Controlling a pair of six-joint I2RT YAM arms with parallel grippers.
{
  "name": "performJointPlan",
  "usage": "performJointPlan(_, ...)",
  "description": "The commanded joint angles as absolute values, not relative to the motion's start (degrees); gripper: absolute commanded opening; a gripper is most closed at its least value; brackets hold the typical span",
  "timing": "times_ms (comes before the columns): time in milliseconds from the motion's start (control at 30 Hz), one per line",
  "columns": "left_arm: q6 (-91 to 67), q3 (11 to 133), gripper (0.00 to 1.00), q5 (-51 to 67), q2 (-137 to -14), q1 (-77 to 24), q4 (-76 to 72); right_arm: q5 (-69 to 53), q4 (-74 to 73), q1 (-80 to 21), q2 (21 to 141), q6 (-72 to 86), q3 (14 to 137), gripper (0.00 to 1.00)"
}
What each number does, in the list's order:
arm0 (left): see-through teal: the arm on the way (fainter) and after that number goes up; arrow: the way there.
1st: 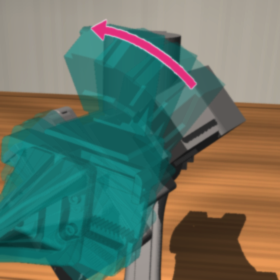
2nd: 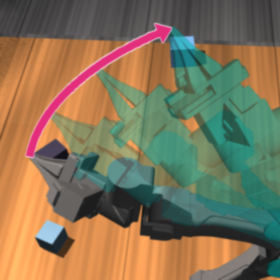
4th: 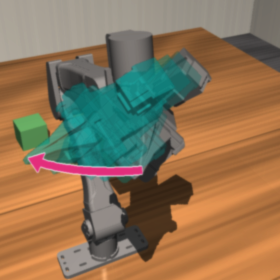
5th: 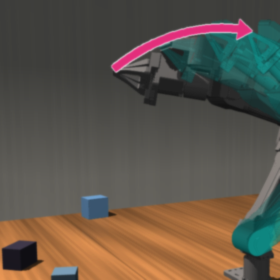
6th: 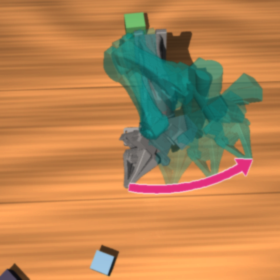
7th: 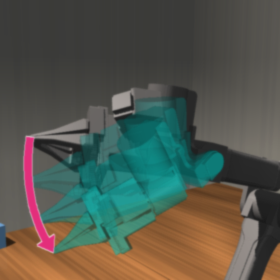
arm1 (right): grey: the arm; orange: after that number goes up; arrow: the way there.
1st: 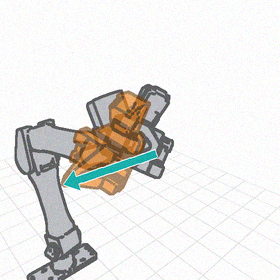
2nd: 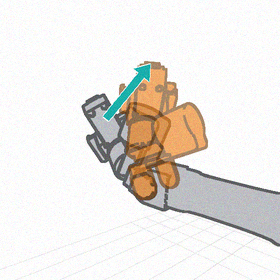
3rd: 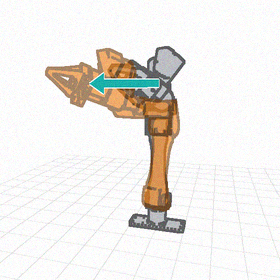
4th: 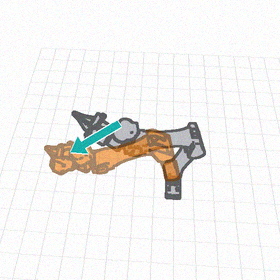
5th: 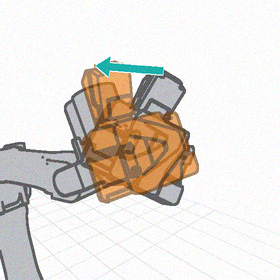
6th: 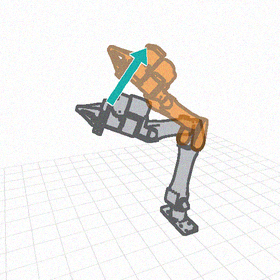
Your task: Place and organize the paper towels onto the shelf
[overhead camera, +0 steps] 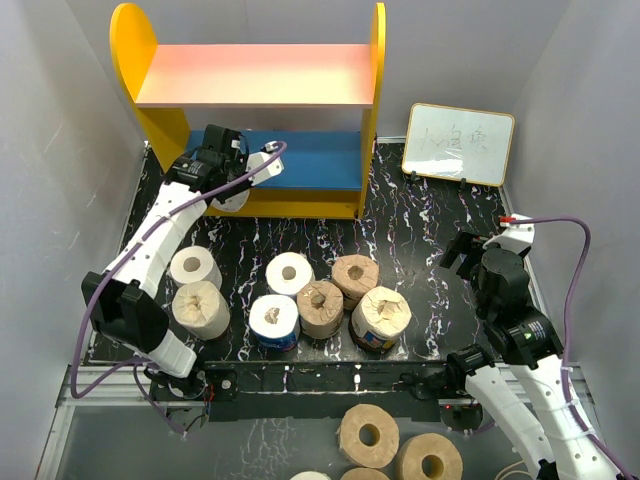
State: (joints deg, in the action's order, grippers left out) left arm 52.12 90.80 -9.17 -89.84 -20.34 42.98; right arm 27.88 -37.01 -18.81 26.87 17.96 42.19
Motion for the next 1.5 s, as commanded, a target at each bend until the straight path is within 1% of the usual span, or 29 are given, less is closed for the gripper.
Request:
performJointPlan(0, 56.64, 94.65, 0.00, 0.03, -90.46, -18.58, 43.24, 28.11, -33.49, -19.03, 25.70, 17.71, 42.28, 0.79)
performJointPlan(133, 58.58, 95.42, 0.00, -1.56, -92.35, -17.40, 40.65, 27.99, -33.49, -19.07, 25.17, 17.66, 42.19, 0.79)
performJointPlan(200, 62.73, 94.62, 0.00, -0.25, -92.17, -16.76, 40.12, 27.95, -33.50, -19.06, 25.18, 17.61, 42.19, 0.80)
performJointPlan(400, 67.03, 89.48, 0.00, -3.32, -91.01, -15.68, 30.71, 27.86, -33.40, -19.05, 24.79, 17.57, 42.10, 0.80)
performJointPlan(500, 69.58, 84.52, 0.00, -4.80, -89.69, -14.81, 23.78, 27.77, -33.40, -19.07, 24.50, 17.55, 42.03, 0.80)
performJointPlan(600, 70.08, 83.57, 0.00, -4.66, -89.86, -13.24, 19.78, 27.77, -33.42, -19.05, 24.41, 17.50, 42.01, 0.80)
performJointPlan(800, 67.80, 89.72, 0.00, -1.21, -89.89, -12.32, 26.54, 27.73, -33.37, -19.07, 24.25, 17.50, 41.95, 0.80)
performJointPlan(1067, 68.35, 92.06, 0.00, -0.44, -87.46, -11.95, 29.52, 27.59, -33.31, -19.07, 23.89, 17.45, 41.92, 0.80)
performJointPlan(1267, 69.66, 90.56, 0.00, -0.17, -87.44, -9.67, 25.57, 27.55, -33.29, -19.07, 23.49, 17.47, 41.84, 0.80)
performJointPlan(1467, 69.88, 90.24, 0.00, 0.11, -90.87, -6.74, 20.51, 27.59, -33.33, -19.07, 23.16, 17.45, 41.84, 0.80)
